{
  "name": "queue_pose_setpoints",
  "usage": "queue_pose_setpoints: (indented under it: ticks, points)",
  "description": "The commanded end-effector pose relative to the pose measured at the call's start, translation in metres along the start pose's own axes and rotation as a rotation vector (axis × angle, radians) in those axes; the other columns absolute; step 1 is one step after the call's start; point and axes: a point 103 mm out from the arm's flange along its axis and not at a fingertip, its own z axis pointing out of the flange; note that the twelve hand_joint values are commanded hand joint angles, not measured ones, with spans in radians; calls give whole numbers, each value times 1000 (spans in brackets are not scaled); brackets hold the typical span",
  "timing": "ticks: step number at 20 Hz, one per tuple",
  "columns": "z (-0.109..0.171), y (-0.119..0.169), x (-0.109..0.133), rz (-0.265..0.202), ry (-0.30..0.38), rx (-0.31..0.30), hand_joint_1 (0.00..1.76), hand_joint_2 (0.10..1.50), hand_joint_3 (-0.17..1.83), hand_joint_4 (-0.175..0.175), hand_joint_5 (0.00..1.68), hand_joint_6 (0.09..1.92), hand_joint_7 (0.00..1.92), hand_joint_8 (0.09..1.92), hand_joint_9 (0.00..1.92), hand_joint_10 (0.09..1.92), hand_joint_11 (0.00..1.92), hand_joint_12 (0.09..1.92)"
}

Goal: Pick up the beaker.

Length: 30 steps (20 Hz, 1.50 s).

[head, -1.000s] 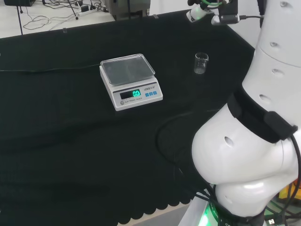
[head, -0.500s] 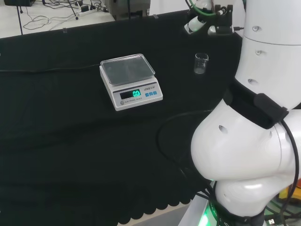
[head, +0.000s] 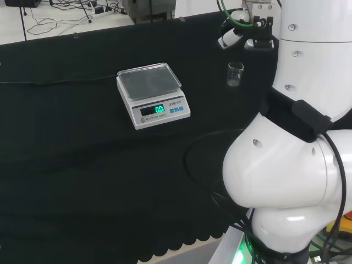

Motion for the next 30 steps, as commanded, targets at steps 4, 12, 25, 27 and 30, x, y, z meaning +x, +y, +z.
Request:
queue_pose_setpoints:
  ticks: [4,12,25,27,30]
  points:
    - [17,6,-14,21,5,19,677,854,208,5,557,87,346,590,374,733,5,1451]
    - [29,17,-22,35,3,43,687,844,223,4,560,87,345,590,369,737,4,1451]
    - [50,48,-51,38,14,117,698,810,292,1,562,87,341,595,360,750,4,1451]
    - [57,53,-53,42,2,146,698,807,297,0,560,87,338,595,357,750,2,1450]
    - [60,59,-56,52,-6,211,679,756,316,0,501,87,257,597,246,781,0,1408]
